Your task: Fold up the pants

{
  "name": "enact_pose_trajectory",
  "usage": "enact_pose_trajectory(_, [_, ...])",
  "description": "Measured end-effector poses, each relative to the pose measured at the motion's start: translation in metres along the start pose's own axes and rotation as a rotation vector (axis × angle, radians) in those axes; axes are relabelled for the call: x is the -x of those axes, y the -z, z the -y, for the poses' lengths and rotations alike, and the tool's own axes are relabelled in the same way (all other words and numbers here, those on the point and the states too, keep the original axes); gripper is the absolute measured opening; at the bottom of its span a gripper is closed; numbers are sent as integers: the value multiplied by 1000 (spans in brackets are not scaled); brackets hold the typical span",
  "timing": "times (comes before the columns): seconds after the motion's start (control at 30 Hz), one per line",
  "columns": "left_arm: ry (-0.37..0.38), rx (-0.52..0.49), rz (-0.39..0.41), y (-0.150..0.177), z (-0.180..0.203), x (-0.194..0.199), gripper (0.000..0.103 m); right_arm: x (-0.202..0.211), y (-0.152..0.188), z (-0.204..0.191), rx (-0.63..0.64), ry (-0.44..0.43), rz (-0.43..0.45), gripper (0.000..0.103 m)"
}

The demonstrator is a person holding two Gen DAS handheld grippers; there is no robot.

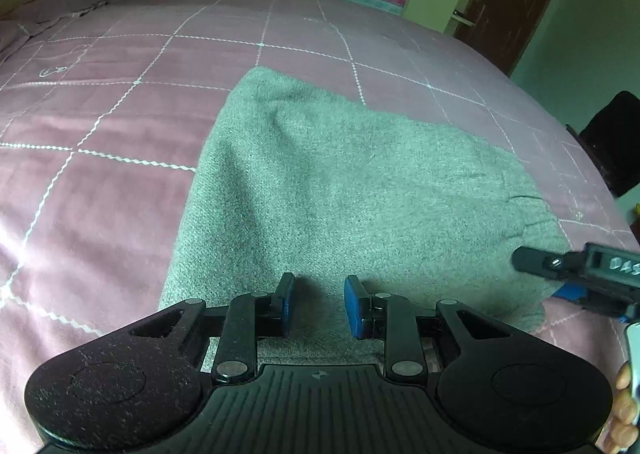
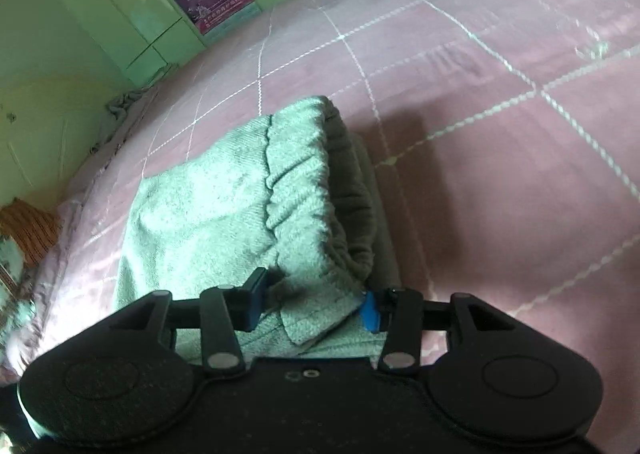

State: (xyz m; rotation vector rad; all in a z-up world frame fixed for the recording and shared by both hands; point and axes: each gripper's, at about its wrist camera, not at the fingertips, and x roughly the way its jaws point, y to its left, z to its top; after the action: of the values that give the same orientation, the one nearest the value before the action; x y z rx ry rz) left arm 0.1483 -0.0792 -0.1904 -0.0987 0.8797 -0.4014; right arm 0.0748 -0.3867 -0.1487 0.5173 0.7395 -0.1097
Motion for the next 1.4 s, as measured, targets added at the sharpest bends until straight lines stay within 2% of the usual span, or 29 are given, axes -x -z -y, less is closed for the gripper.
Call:
enact_pose_trajectory(0.07, [5, -1, 12, -2, 0, 11, 27, 10, -4, -7, 28, 9, 13, 66])
enact_pose_trajectory(0.13, [-5, -1, 48, -5, 1, 23, 27, 37, -7, -10, 65, 36, 106, 70])
enact_pose_trajectory(0.2, [-30, -8, 56, -7, 1, 22, 27, 50, -13, -22, 136, 44, 152, 67])
enact_pose_trajectory(0.3, [-40, 4, 8, -4, 2, 9, 27, 49, -15, -59, 329, 71, 181, 54])
enact_pose_trajectory(0.37, [-55, -18, 14, 4, 6, 4, 27, 35, -13, -74, 395, 69, 159, 44])
enact_pose_trajectory(0.4, [-57, -17, 19, 7, 7, 4, 27, 26, -10, -77, 417, 72, 136, 42])
enact_pose_trajectory(0.47, [-31, 4, 22, 11, 6, 3, 27, 9, 1, -76, 477, 131, 79, 41])
enact_pose_trajectory(0.53, [10, 18, 10, 14, 3, 3, 27, -10, 21, -58, 532, 194, 5, 42])
enact_pose_trajectory(0.57, [10, 4, 14, 15, 3, 3, 27, -9, 31, -49, 563, 200, 30, 42])
enact_pose_trajectory(0.77, [27, 0, 4, -8, -2, 9, 27, -2, 19, -59, 539, 175, 27, 43])
enact_pose_trajectory(0.83, [25, -20, 13, -24, -1, 6, 27, 11, 5, -66, 499, 119, 68, 45])
enact_pose_trajectory(0.9, [3, -46, 9, -42, 3, -5, 27, 13, -8, -73, 485, 107, 95, 45])
enact_pose_trajectory(0.97, [6, -40, -14, -60, 6, -21, 27, -1, -25, -81, 491, 124, 98, 45])
enact_pose_trajectory(1.13, [-52, -53, -52, -95, 6, -70, 27, -47, -56, -96, 506, 192, 79, 45])
enact_pose_trajectory(1.23, [-78, -50, -39, -116, 5, -92, 27, -72, -50, -85, 544, 261, 64, 50])
enact_pose_trajectory(1.33, [-76, -2, -53, -131, -3, -113, 27, -81, -37, -67, 530, 261, 59, 58])
enact_pose_trajectory(1.4, [-80, 37, -57, -137, -7, -123, 26, -81, -28, -62, 562, 269, 82, 59])
